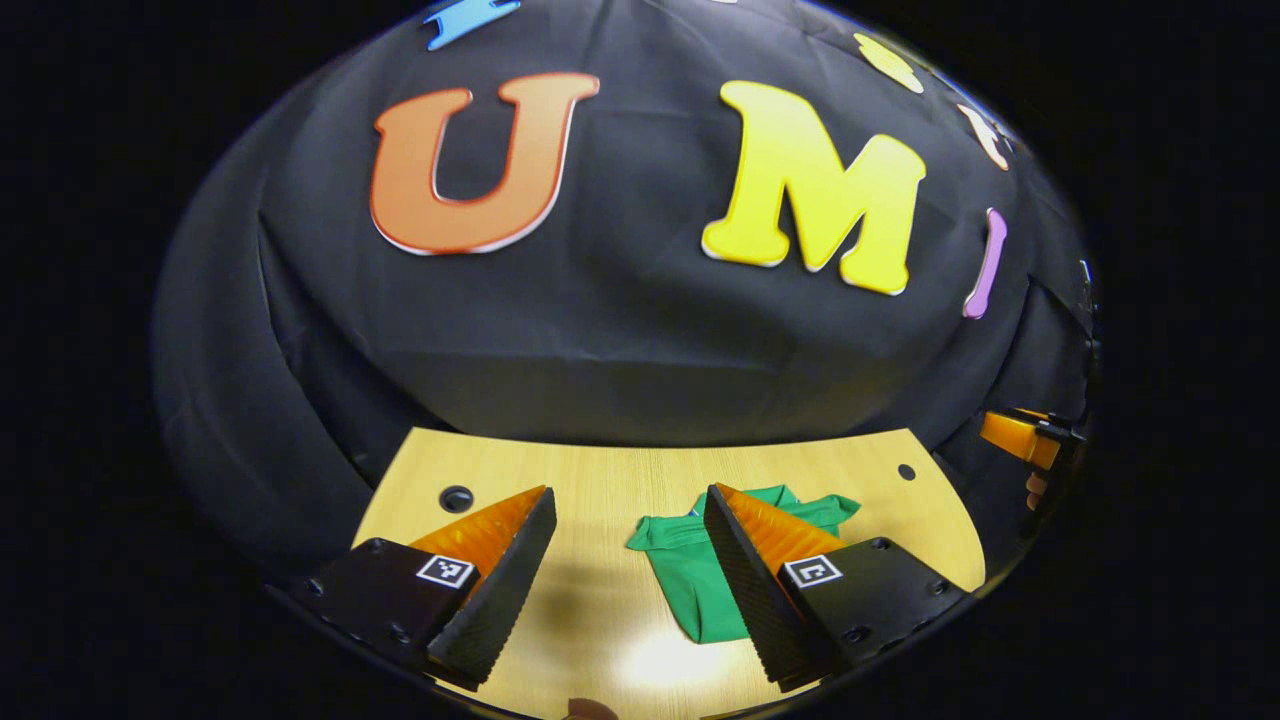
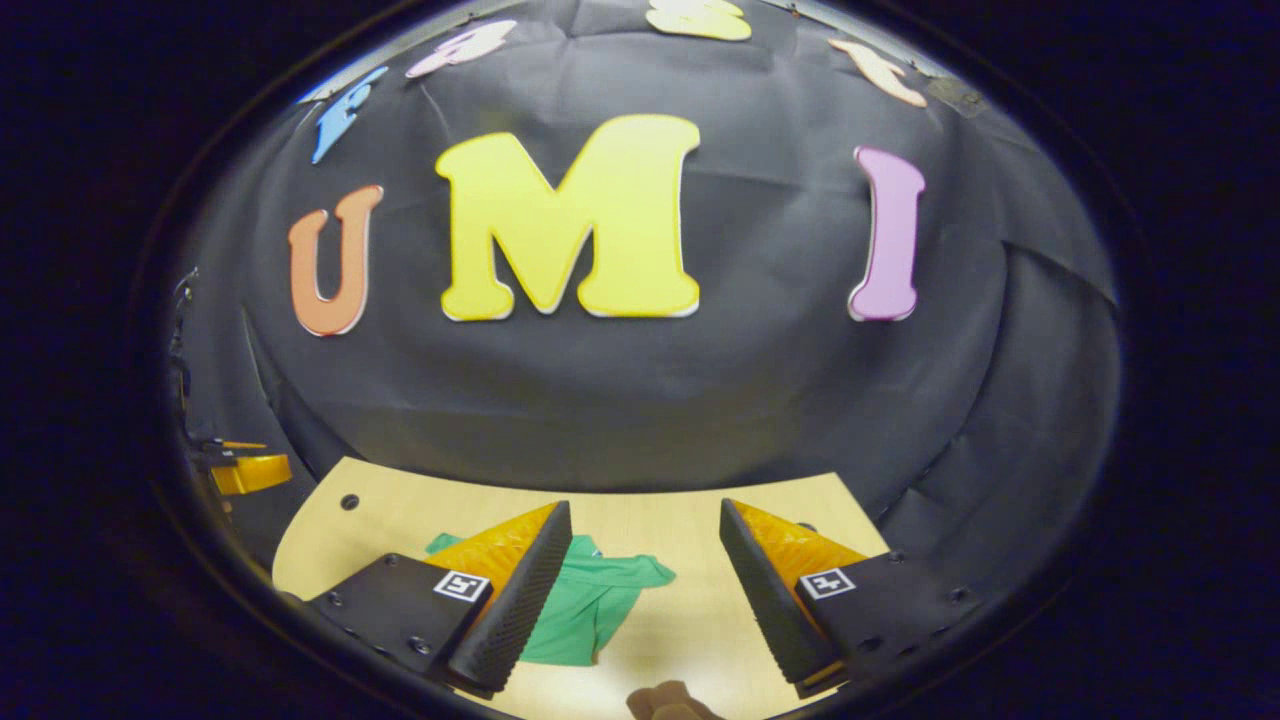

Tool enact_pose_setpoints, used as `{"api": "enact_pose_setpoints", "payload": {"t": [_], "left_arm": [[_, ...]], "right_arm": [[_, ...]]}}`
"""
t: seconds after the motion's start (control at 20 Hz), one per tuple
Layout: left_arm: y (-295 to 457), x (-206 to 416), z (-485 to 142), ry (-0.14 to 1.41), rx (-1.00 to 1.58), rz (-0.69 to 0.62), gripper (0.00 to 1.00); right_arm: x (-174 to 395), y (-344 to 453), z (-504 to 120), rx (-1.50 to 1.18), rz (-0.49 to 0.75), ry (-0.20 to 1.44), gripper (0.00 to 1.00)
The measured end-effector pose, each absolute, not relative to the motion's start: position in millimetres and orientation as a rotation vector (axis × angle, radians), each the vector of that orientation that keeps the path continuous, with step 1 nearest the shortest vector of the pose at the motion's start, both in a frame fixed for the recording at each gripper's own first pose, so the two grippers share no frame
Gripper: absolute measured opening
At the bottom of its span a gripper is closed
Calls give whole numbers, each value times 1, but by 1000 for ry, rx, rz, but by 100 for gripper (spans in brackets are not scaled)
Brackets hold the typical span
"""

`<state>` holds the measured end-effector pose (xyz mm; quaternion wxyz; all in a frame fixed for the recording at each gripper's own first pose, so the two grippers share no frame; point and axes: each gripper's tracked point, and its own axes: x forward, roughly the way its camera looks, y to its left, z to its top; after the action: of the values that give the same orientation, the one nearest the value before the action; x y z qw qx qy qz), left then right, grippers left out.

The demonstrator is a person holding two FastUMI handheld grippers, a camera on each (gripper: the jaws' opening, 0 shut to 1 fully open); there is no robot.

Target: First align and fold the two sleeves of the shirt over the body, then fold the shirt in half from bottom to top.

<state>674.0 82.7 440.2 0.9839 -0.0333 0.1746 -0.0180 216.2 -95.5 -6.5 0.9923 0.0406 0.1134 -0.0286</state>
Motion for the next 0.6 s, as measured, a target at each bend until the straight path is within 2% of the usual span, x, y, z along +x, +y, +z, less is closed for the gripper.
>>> {"api": "enact_pose_setpoints", "payload": {"t": [0.1,0.25,0.35,0.6], "left_arm": [[87,644,467,290,-36,-59,96],[107,601,491,228,32,-13,96],[112,570,510,182,37,-11,96],[108,503,507,183,25,-30,96]], "right_arm": [[173,-84,19,58,-58,154,96],[112,-63,44,6,-57,56,93],[77,-45,47,-40,-33,23,96],[9,8,35,-28,27,23,94]]}}
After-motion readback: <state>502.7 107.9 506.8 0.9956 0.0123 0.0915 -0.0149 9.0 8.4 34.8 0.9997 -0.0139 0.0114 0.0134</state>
